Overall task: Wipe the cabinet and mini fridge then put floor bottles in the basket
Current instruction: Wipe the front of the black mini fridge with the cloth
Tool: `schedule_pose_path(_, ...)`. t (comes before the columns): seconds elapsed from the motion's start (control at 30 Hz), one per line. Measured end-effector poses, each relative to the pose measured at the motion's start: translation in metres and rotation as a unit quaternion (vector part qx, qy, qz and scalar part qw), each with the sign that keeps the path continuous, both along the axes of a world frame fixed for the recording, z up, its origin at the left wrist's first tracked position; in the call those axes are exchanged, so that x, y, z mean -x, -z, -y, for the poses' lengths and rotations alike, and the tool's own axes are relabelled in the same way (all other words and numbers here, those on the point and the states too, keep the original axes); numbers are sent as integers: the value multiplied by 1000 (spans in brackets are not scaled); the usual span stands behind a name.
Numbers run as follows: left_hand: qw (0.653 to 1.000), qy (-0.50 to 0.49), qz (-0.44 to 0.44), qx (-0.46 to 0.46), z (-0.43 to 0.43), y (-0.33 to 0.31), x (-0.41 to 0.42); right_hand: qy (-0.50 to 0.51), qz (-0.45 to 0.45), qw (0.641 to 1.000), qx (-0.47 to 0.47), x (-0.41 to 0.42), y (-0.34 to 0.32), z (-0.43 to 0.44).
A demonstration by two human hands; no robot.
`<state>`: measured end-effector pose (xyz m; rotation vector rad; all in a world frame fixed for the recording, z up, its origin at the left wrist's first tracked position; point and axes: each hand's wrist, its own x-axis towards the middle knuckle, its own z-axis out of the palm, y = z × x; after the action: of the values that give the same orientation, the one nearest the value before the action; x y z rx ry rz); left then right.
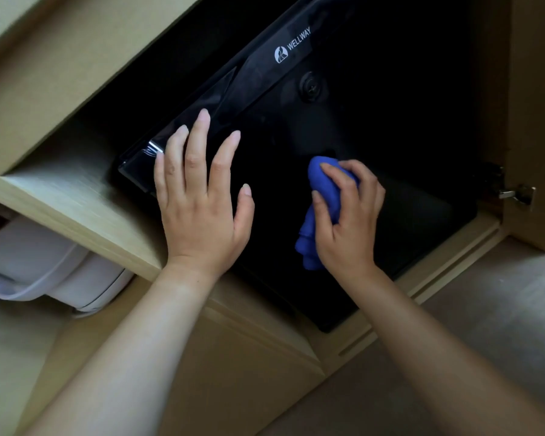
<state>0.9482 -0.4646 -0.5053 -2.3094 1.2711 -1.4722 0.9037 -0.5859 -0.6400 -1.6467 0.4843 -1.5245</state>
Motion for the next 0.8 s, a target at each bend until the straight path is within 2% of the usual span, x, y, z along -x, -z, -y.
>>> schedule_pose_path(0.17, 997, -15, -78, -12, -18, -1, 26, -20, -3, 998, -52, 11, 3, -13)
schedule_pose_path(0.3, 994, -39, -101, -11, -54, 8, 39, -23, 25, 998, -54, -1, -31, -25)
schedule_pose_path(0.47, 993, -57, -96, 31, -94, 23, 40, -12, 56, 997, 44, -19, -63, -46)
schedule_pose_path(0.63, 992, -23, -85, 95, -109, 45, 36, -49, -5, 989, 140, -13, -19, -57)
schedule_pose_path(0.8, 981, -23, -107, 159, -123, 58, 36, -21, 8, 998, 55, -10, 4, -50)
